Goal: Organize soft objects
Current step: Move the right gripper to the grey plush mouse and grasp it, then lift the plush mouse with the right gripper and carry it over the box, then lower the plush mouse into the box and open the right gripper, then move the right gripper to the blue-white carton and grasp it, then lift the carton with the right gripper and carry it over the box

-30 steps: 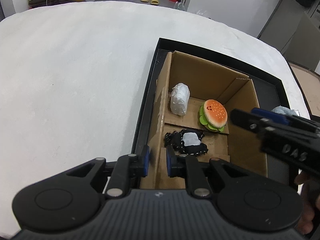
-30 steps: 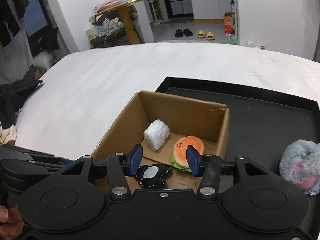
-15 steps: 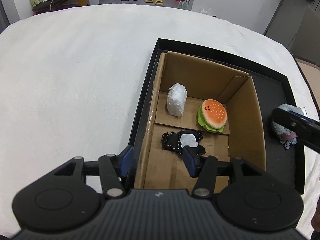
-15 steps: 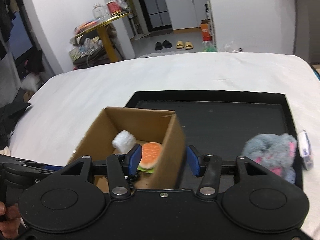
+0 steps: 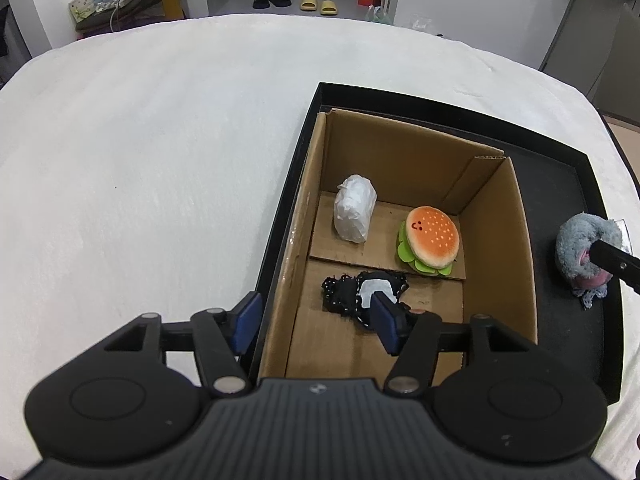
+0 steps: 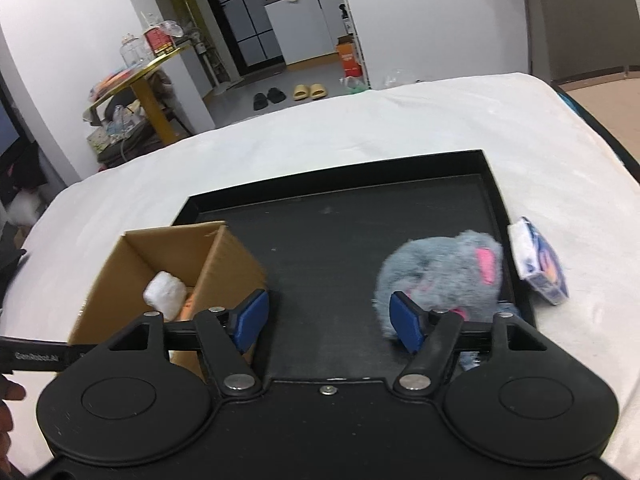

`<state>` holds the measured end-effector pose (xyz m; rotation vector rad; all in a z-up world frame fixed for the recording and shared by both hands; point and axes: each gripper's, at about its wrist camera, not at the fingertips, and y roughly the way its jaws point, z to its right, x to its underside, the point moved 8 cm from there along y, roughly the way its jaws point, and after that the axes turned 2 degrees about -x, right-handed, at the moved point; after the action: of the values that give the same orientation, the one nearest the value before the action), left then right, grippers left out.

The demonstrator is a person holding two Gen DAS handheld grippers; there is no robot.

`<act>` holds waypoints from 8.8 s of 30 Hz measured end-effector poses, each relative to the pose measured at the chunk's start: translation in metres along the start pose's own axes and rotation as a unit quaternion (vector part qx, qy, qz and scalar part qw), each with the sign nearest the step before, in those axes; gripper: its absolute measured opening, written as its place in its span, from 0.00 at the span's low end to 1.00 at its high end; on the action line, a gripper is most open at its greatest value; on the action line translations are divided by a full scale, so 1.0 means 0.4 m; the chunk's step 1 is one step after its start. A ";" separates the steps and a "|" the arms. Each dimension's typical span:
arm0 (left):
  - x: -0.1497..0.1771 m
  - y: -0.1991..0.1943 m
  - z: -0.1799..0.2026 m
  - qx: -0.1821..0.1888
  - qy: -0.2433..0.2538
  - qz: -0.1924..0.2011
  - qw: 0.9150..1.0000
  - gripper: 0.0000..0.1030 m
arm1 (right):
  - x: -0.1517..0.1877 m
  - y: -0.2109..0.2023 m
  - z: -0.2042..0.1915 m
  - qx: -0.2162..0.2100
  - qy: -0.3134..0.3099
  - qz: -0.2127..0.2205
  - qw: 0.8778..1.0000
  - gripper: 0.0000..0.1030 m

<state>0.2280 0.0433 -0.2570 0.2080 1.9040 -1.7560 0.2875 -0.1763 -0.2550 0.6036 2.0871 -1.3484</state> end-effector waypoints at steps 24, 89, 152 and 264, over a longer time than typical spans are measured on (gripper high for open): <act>-0.009 0.006 0.032 -0.024 0.005 0.008 1.000 0.65 | 0.032 0.046 0.179 0.069 0.059 0.017 0.996 0.81; 0.008 -0.031 -0.032 0.024 -0.002 0.019 1.000 0.39 | -0.025 -0.054 -0.233 -0.111 -0.089 0.007 0.990 0.47; -0.009 0.017 -0.037 0.028 -0.015 -0.009 0.999 0.51 | 0.000 -0.039 -0.108 -0.008 -0.098 -0.033 0.995 0.63; 0.008 -0.054 -0.043 0.057 -0.008 0.024 0.998 0.56 | -0.104 -0.068 -0.199 -0.056 -0.073 0.017 0.996 0.18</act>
<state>0.2104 0.0560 -0.2394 0.2781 1.7738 -1.8310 0.2826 -0.1163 -0.1831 0.4769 2.0104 -1.2095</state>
